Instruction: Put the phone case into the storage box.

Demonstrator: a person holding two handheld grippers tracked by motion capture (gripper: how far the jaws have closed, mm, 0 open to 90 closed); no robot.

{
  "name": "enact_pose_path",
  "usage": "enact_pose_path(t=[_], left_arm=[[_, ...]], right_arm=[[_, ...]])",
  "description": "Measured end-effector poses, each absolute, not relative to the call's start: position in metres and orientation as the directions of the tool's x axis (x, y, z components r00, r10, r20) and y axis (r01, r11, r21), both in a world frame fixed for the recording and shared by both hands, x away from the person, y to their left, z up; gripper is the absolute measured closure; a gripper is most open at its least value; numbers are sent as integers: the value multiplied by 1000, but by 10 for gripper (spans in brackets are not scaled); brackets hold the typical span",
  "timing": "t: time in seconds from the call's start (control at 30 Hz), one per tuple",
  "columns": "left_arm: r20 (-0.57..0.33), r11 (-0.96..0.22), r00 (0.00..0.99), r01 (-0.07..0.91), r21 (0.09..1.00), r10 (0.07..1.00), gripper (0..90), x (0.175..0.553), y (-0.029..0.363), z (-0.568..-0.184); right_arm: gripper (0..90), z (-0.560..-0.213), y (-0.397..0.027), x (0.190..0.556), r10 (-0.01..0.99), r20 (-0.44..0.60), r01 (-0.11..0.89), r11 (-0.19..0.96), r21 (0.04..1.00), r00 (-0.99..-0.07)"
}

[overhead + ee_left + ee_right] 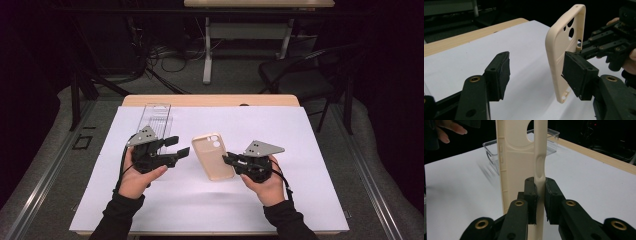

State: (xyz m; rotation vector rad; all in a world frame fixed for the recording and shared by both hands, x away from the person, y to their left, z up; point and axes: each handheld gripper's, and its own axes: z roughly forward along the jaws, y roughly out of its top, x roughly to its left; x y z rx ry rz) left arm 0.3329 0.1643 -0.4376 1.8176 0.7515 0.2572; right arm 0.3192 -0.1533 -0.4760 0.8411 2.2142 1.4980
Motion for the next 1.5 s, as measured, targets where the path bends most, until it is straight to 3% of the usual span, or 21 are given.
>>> enact_pose_path(t=[0.23,0.67,1.5], left_arm=[[-203,-190,774,384,904,599,340,333,161,-439],[-217,-181,778,389,903,590,341,330,156,-439],[-254,-162,784,407,899,566,365,332,154,-440]], right_arm=[[817,-481,-147,314,670,74,282,207,937,-738],[817,-490,-145,310,693,140,280,93,956,-707],[817,-494,-138,305,687,147,273,79,959,-712]])
